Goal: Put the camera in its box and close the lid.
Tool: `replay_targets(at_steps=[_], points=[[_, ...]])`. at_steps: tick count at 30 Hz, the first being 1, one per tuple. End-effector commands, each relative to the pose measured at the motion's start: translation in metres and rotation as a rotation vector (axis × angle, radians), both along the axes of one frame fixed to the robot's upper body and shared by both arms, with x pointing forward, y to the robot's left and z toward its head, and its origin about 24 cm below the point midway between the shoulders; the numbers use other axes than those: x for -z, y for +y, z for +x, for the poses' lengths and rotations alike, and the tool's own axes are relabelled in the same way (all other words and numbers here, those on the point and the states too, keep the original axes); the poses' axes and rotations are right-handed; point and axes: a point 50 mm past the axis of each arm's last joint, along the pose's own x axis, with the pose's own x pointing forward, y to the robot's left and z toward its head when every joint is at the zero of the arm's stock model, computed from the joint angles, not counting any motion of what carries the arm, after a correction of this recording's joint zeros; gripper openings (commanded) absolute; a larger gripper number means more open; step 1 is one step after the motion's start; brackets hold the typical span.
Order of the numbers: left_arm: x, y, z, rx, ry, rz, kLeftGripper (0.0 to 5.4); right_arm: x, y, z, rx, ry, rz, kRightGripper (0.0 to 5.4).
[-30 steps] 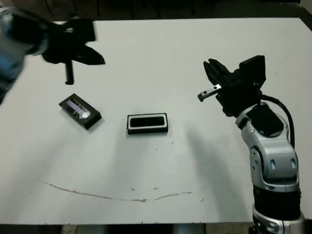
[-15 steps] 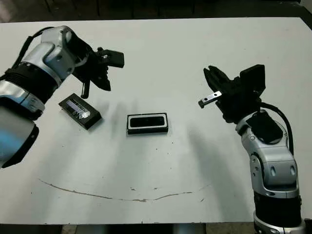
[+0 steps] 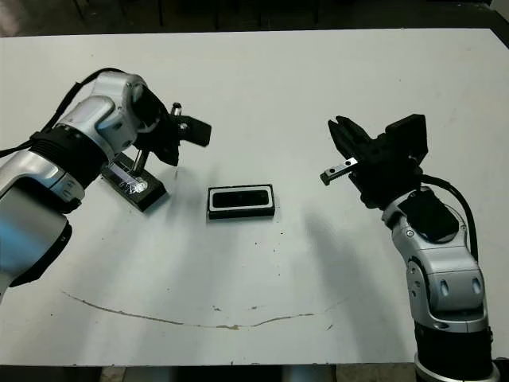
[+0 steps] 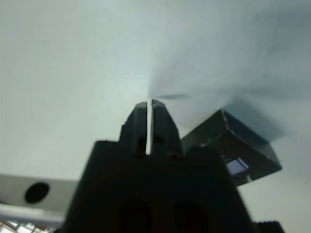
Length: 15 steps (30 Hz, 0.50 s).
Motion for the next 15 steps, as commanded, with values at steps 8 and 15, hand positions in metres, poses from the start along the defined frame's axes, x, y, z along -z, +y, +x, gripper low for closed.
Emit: replay_targets(at_steps=[8, 15], points=[[0.032, 0.022, -0.022, 0.014, 0.23, 0.096, 0.0, 0.007, -0.001, -0.003, -0.004, 0.025, -0.015, 0.01], [0.031, 0.031, -0.031, 0.029, 0.241, 0.15, 0.0, 0.007, -0.001, -0.003, -0.001, 0.021, -0.026, 0.01]])
